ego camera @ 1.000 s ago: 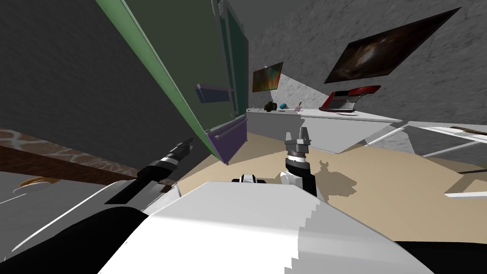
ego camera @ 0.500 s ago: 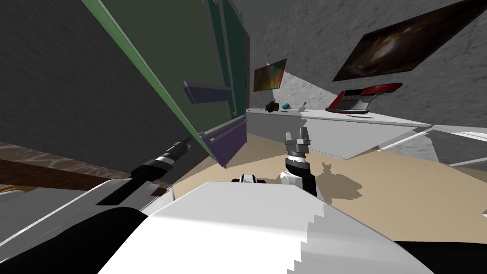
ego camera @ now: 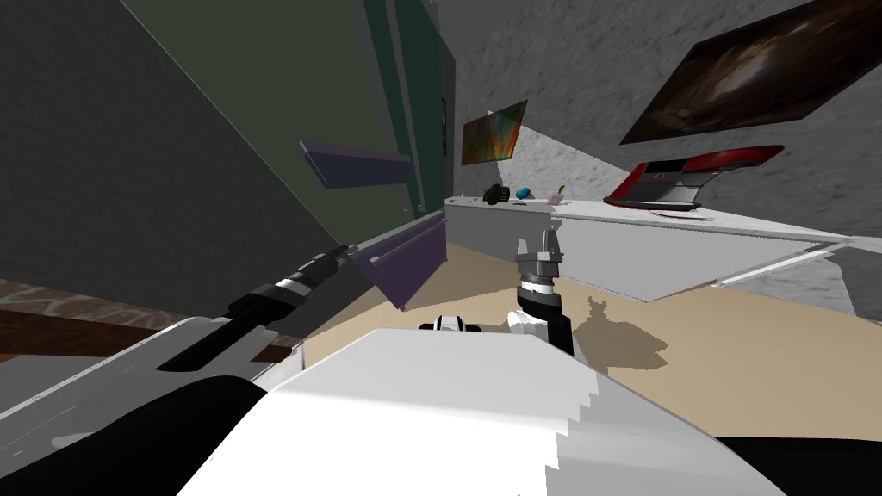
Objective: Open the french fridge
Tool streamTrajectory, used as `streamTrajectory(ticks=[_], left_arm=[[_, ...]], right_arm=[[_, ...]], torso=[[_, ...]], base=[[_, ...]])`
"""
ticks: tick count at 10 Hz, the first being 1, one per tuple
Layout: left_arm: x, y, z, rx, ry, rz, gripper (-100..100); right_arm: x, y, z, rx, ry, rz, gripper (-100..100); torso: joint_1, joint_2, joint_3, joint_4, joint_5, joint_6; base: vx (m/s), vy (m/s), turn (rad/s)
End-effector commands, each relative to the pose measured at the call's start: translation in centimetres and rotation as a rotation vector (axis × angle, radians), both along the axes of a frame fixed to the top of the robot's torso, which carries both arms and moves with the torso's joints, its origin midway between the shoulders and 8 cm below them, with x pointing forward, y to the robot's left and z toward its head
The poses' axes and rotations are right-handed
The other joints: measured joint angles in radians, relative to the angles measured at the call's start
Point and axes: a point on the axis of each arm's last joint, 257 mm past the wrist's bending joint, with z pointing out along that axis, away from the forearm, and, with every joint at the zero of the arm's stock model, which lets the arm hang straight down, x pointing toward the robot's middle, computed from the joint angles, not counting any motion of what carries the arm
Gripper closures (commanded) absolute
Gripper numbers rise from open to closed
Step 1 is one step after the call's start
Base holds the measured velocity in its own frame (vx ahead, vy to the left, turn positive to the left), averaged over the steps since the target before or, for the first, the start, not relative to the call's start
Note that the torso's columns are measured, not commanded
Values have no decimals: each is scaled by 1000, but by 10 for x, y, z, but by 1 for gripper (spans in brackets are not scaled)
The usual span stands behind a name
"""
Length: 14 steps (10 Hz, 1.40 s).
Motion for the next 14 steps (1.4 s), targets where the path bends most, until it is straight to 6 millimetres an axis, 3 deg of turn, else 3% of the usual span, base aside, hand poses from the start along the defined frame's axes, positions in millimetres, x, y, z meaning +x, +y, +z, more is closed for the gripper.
streamTrajectory(ticks=[1, 7, 14], left_arm=[[2, -2, 6, 30, 6, -49, -100], [6, 1, 13, 100, 45, -149, -100], [12, 18, 16, 174, 129, -243, -100]], right_arm=[[0, 0, 0, 0, 0, 0, 0], [0, 0, 0, 0, 0, 0, 0], [0, 0, 0, 0, 0, 0, 0]], torso=[[1, 1, 1, 0, 0, 0], [2, -1, -1, 0, 1, 0], [3, 0, 0, 0, 1, 0]], base=[[182, -103, 59], [191, -120, 60], [201, -136, 63]])
